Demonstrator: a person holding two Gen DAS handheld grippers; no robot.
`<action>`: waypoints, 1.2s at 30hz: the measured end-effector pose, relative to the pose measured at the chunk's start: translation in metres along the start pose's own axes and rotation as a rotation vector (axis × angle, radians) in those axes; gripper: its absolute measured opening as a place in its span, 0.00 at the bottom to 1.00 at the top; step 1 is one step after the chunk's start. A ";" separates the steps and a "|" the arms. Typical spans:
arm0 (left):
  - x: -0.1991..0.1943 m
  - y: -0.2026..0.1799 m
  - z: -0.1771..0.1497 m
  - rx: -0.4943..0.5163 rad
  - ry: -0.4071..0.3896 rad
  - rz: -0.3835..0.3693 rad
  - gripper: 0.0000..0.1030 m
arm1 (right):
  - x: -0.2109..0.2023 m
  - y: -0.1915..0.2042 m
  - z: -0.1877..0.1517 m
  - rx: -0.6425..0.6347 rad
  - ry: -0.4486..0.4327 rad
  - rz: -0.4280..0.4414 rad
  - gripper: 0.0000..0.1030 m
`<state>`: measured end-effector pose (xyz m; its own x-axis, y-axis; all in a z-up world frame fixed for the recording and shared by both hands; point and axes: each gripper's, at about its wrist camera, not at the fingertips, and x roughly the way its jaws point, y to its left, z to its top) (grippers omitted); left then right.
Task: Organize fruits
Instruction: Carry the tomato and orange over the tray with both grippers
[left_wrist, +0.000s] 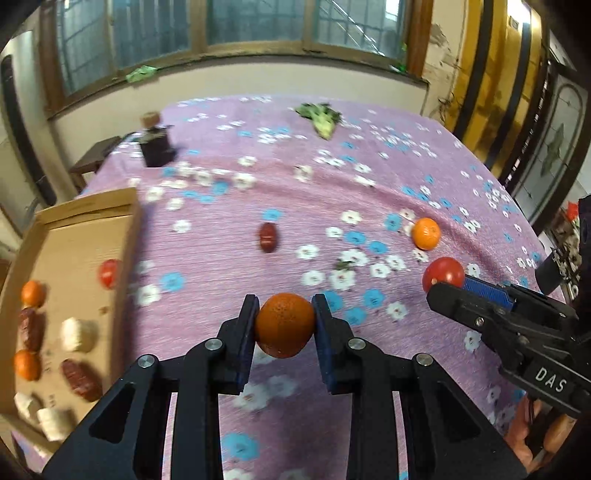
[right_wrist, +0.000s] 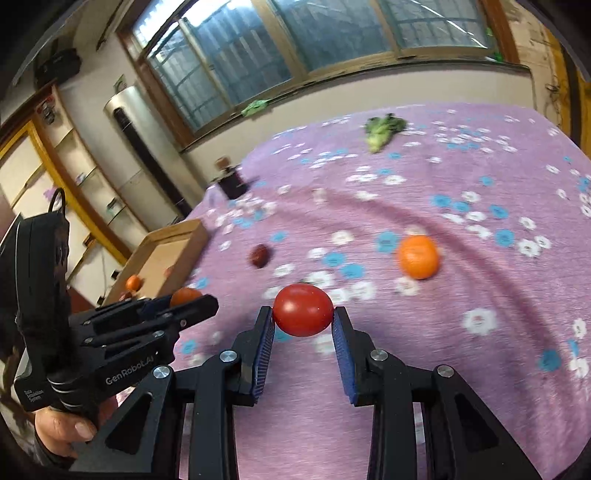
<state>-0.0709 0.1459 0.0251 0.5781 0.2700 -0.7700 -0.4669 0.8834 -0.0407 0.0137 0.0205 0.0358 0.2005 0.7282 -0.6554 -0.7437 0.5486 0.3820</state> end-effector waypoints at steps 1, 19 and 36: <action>-0.005 0.007 -0.003 -0.012 -0.009 0.003 0.26 | -0.001 0.009 0.000 -0.015 0.000 0.002 0.32; -0.025 0.071 -0.019 -0.100 -0.049 0.063 0.26 | 0.006 0.088 0.004 -0.139 0.027 0.050 0.32; -0.024 0.093 -0.014 -0.120 -0.044 0.083 0.26 | 0.037 0.111 0.014 -0.156 0.070 0.103 0.31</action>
<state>-0.1373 0.2164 0.0312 0.5616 0.3595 -0.7452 -0.5896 0.8058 -0.0556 -0.0529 0.1137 0.0633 0.0775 0.7436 -0.6642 -0.8487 0.3987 0.3474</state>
